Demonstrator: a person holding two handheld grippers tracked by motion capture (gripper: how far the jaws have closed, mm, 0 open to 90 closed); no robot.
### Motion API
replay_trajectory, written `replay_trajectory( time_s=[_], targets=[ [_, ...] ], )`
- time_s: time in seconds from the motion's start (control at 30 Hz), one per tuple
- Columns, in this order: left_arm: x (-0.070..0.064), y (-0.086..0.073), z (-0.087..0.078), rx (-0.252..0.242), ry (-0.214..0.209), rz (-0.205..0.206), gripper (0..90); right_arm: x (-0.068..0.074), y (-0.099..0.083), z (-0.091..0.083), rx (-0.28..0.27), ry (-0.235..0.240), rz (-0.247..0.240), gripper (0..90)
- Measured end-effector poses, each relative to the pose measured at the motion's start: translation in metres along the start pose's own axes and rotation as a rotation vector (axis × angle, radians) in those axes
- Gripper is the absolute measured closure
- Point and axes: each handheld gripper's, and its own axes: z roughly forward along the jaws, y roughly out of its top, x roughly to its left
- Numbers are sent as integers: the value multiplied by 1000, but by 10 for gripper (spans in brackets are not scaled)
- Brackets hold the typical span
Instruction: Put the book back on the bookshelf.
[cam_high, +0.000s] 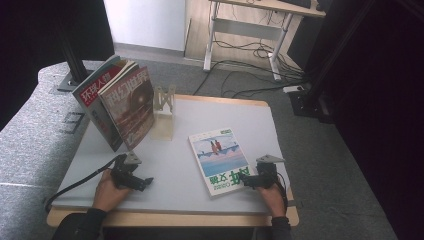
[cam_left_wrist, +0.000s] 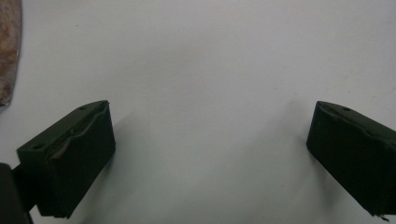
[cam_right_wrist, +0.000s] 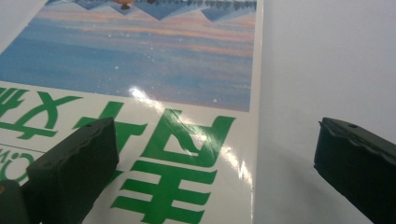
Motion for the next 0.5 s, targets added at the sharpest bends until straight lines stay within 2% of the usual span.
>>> replay_trajectory(
  time_s=[0.27,0.5],
  targets=[
    [0,0,0,0,0,1,7,21,14,-6,-20,-1,-73,0],
    [0,0,0,0,-1,0,7,44,24,-2,-29,36,-121,0]
  ],
)
